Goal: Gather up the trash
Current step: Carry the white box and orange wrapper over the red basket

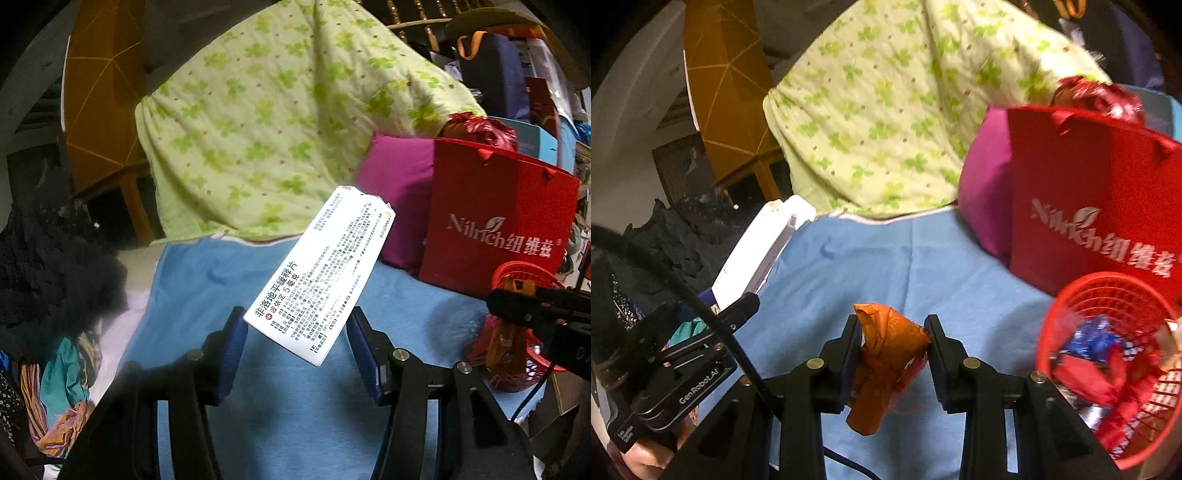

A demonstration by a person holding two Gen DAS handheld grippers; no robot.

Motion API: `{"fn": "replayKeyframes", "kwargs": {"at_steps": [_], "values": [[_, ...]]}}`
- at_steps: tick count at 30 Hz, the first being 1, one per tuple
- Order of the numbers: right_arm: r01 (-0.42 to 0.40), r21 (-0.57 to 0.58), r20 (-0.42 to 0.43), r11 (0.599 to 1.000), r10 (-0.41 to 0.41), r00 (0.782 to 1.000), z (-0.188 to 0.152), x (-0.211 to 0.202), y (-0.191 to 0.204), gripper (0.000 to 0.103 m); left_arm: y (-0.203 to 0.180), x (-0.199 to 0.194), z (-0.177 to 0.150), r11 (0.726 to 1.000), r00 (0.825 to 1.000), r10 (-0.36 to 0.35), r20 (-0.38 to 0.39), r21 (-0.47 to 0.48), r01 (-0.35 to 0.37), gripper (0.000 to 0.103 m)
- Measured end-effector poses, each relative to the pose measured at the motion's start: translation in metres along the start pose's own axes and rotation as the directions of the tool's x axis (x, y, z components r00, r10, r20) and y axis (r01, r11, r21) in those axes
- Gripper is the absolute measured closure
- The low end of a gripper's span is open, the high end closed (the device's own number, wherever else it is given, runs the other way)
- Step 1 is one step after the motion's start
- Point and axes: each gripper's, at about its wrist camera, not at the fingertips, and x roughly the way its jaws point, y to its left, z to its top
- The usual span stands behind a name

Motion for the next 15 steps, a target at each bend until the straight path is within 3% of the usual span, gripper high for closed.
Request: {"fn": "replayKeyframes", "kwargs": {"at_steps": [7,15], "values": [[0.03,0.034,0.07,0.999,-0.032,0.997,-0.006,-0.046,-0.023,0.066,-0.023,-0.018,0.004,1.0,1.0,-0.011,0.028,0.027,0.01,0.046],[0.057,0.073,0.119,0.996,-0.065,0.991,-0.009,-0.069,-0.045,0.066,-0.046,-0.027,0.007,0.998,0.999,-0.028,0.039,0.061,0.026,0.046]]}}
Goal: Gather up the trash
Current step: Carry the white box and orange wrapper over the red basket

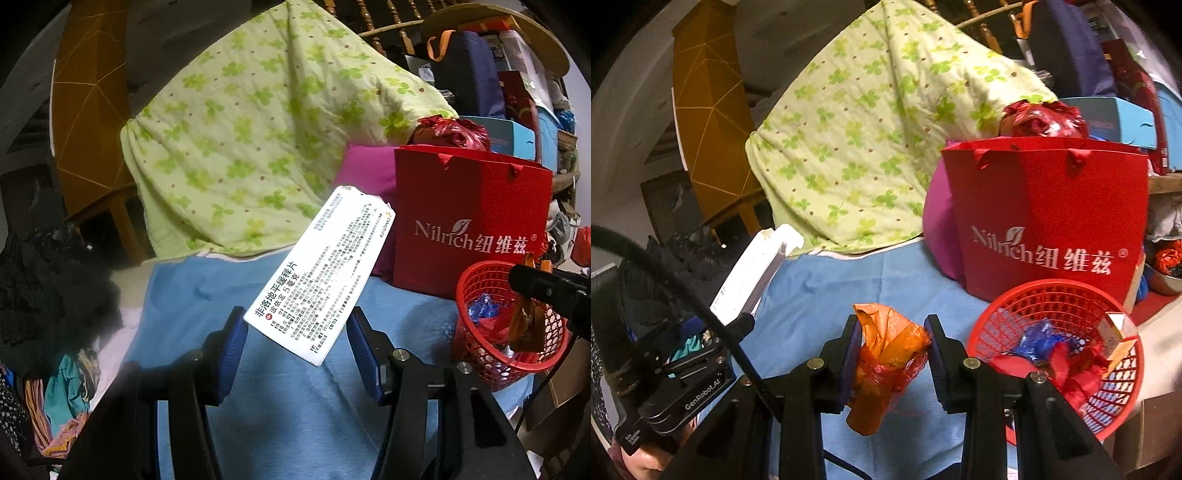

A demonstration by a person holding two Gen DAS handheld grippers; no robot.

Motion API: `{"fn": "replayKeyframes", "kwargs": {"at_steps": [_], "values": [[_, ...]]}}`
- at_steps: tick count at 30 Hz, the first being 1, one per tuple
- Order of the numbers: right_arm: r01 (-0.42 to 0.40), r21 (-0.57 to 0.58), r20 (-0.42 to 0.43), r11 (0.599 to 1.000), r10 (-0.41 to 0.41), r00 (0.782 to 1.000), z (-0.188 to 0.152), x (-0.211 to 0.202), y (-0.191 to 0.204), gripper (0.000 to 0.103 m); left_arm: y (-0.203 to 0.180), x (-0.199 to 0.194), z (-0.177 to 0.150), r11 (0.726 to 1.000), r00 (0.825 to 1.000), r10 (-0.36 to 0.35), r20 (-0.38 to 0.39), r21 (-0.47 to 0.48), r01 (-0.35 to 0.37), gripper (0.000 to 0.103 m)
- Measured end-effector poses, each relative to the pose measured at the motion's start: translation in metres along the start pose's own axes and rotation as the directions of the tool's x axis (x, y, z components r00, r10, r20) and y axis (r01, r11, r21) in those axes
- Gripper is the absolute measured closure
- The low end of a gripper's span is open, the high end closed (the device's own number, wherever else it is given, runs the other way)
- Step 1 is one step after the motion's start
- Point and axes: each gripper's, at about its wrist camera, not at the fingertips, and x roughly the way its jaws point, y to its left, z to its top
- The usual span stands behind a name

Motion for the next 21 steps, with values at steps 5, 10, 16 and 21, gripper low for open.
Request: {"fn": "replayKeyframes", "kwargs": {"at_steps": [5,10,16,21], "values": [[0.026,0.019,0.016,0.999,-0.026,1.0,-0.001,-0.009,-0.013,0.066,-0.016,-0.003,0.004,0.999,1.0,-0.022,0.009,0.032,0.022,0.046],[0.052,0.046,0.031,0.998,-0.054,0.998,0.0,-0.018,-0.03,0.066,-0.031,-0.004,0.007,0.998,0.999,-0.044,0.012,0.055,0.043,0.046],[0.075,0.07,0.041,0.995,-0.078,0.996,-0.002,-0.027,-0.048,0.066,-0.049,-0.005,0.01,0.994,0.997,-0.075,0.015,0.078,0.074,0.046],[0.086,0.085,0.042,0.993,-0.09,0.995,-0.004,-0.032,-0.057,0.066,-0.064,-0.006,0.011,0.991,0.995,-0.098,0.014,0.096,0.097,0.046]]}}
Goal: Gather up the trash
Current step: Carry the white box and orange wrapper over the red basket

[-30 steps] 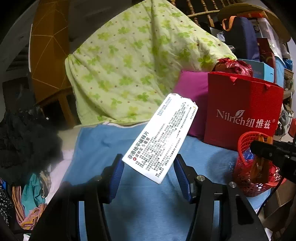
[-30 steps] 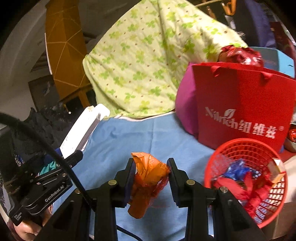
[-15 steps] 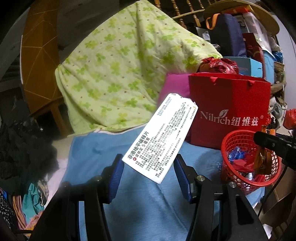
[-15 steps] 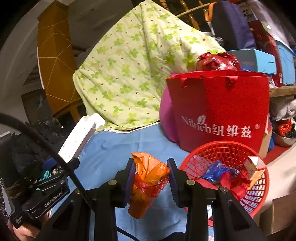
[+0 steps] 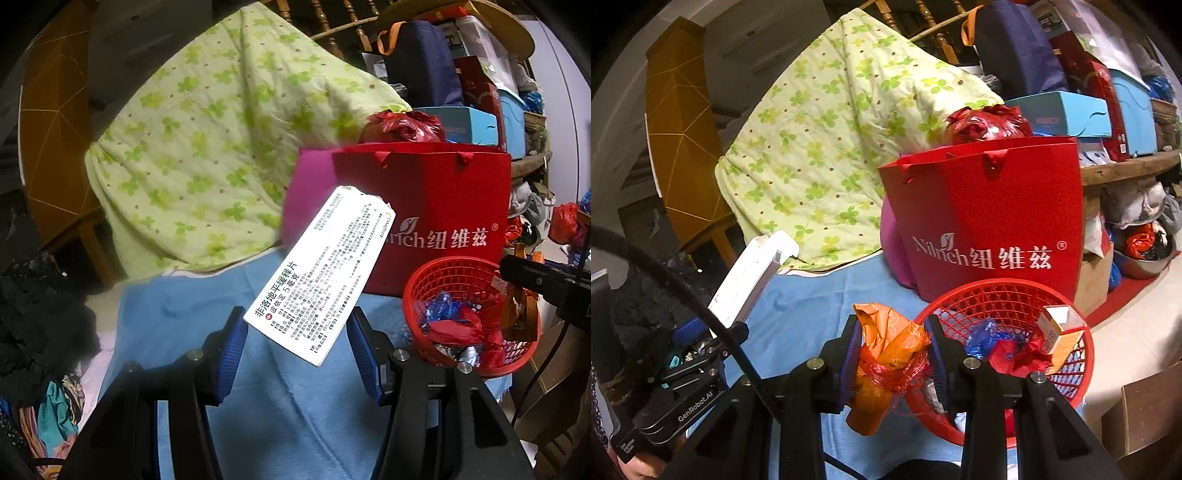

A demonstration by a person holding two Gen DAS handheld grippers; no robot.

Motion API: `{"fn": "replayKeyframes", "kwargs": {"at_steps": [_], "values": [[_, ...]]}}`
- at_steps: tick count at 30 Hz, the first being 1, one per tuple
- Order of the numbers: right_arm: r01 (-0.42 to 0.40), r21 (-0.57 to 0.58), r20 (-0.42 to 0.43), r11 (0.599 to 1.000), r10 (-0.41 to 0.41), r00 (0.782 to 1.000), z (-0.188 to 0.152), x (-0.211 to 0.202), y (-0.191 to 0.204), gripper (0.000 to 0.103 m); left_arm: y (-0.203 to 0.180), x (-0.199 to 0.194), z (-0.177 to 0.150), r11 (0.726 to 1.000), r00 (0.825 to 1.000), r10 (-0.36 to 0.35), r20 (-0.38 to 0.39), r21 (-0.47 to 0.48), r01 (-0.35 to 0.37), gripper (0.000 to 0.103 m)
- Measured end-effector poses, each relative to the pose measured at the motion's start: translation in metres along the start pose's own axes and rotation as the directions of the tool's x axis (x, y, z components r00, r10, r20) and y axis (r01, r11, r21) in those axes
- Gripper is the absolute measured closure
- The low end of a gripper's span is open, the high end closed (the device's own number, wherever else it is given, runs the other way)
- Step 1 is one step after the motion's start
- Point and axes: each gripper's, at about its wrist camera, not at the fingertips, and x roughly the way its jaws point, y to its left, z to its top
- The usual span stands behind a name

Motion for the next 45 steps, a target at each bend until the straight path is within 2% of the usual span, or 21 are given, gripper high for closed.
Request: {"fn": "replayKeyframes", "kwargs": {"at_steps": [45], "values": [[0.062,0.177,-0.008,0.982,-0.061,0.998,-0.013,-0.012,-0.085,0.066,-0.085,0.017,0.003,0.986,0.994,-0.096,-0.047,0.131,0.101,0.046]]}}
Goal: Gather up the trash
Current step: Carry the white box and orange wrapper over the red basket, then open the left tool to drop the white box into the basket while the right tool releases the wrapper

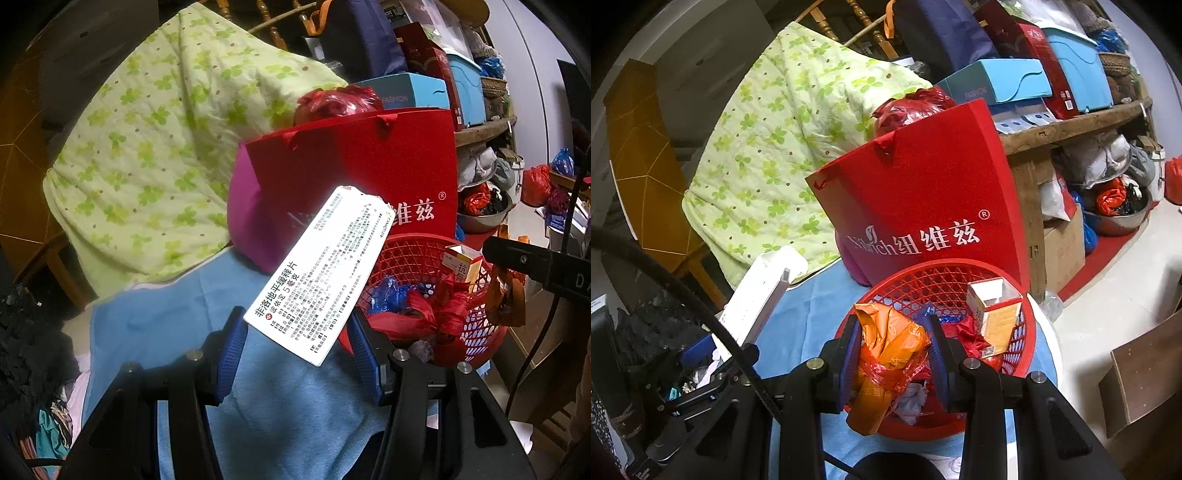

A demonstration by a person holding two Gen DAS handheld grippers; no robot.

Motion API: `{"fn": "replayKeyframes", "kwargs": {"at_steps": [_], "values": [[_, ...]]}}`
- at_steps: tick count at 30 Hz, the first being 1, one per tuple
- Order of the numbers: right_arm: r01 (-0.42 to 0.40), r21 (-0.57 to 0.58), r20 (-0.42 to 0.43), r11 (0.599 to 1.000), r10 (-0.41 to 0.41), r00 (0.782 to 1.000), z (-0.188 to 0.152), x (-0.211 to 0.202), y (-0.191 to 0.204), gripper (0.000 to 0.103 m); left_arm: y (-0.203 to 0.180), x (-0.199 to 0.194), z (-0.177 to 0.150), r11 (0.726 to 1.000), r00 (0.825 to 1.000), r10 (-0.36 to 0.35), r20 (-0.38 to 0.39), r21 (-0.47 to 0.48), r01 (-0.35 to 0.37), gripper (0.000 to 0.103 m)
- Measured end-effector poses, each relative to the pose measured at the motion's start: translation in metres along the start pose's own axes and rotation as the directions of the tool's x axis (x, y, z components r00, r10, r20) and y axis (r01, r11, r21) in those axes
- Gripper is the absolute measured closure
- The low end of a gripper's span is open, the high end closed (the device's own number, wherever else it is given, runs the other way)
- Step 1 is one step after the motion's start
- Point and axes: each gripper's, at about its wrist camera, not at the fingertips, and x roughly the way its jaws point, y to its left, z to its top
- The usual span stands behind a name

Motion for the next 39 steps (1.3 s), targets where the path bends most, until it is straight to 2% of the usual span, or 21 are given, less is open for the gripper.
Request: {"fn": "replayKeyframes", "kwargs": {"at_steps": [39], "values": [[0.017,0.071,-0.018,0.997,-0.016,1.0,-0.004,0.002,-0.024,0.066,-0.024,0.016,-0.004,0.998,0.999,-0.024,-0.042,0.048,0.026,0.046]]}}
